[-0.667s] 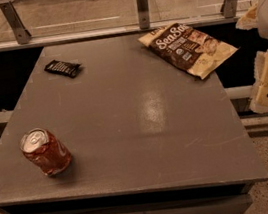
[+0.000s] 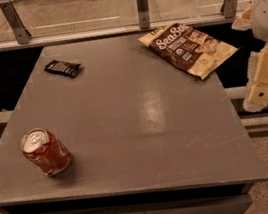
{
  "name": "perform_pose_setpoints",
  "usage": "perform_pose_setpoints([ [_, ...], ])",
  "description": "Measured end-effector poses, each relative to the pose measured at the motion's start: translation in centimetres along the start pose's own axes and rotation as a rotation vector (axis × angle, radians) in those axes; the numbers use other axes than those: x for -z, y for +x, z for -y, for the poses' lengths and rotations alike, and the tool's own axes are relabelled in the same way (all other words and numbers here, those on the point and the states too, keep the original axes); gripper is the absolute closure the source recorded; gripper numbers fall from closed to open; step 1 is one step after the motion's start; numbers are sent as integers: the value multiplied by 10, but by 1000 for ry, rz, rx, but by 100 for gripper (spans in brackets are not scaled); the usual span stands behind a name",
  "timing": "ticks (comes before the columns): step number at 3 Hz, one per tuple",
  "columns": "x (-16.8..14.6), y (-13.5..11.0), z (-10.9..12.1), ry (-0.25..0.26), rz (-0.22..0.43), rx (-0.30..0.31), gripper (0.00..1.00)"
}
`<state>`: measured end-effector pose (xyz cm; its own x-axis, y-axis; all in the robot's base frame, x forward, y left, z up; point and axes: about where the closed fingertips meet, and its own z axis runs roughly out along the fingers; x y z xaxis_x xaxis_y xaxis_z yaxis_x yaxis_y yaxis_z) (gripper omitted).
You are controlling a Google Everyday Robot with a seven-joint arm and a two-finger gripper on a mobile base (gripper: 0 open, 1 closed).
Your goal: Move brown chip bag near coke can
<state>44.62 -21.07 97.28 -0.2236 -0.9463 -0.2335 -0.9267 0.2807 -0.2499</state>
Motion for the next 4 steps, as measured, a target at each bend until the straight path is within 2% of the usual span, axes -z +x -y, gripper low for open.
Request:
perform_pose_setpoints([
  [1, -22, -8, 36, 27, 83, -18, 0],
  [2, -63, -23, 100, 62, 178, -54, 0],
  [3, -109, -33, 158, 85, 245, -100, 0],
  [4, -158, -37, 207, 89, 295, -173, 0],
])
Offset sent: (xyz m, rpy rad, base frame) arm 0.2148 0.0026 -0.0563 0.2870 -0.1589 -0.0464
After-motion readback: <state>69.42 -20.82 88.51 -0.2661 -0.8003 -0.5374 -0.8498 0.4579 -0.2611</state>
